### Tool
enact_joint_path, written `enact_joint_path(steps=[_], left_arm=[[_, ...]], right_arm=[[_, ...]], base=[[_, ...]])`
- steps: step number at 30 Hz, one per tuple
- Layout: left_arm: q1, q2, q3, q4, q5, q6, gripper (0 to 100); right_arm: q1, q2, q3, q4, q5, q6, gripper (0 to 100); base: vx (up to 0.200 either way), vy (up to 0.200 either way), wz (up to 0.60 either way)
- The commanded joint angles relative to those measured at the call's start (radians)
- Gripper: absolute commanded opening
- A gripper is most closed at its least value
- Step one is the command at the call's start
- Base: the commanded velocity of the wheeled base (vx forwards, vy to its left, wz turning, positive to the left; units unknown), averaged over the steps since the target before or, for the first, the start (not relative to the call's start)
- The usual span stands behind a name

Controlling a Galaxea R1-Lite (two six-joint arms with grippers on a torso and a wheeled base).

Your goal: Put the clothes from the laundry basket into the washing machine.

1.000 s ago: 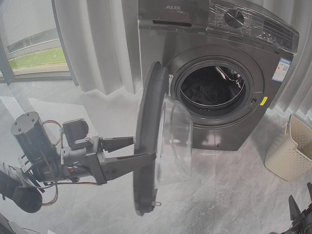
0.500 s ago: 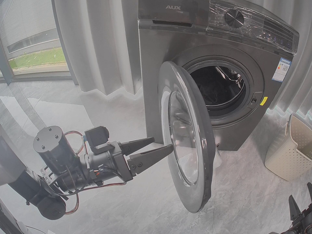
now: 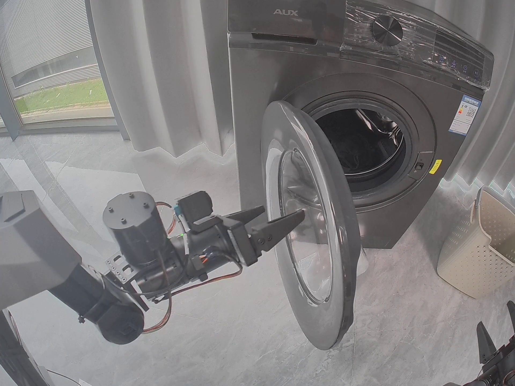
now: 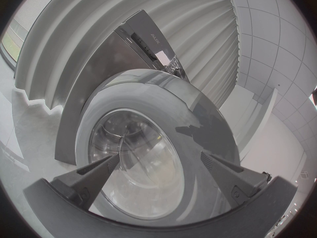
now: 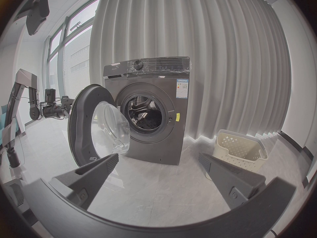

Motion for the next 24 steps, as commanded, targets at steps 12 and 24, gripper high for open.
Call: enact_joint_path(steps=[12, 24], left_arm=[[-0.119, 0.179, -0.395, 0.174, 0.155, -0.078, 100], [-0.089, -0.262, 0.041, 0.226, 0.173, -0.033, 100]], right_arm=[[0.001, -0.010, 0.018, 0.001, 0.001, 0.001, 100], [0.001, -0.010, 0.018, 0.001, 0.001, 0.000, 100]], base=[[0.000, 0.000, 0.00], [0.000, 0.000, 0.00]])
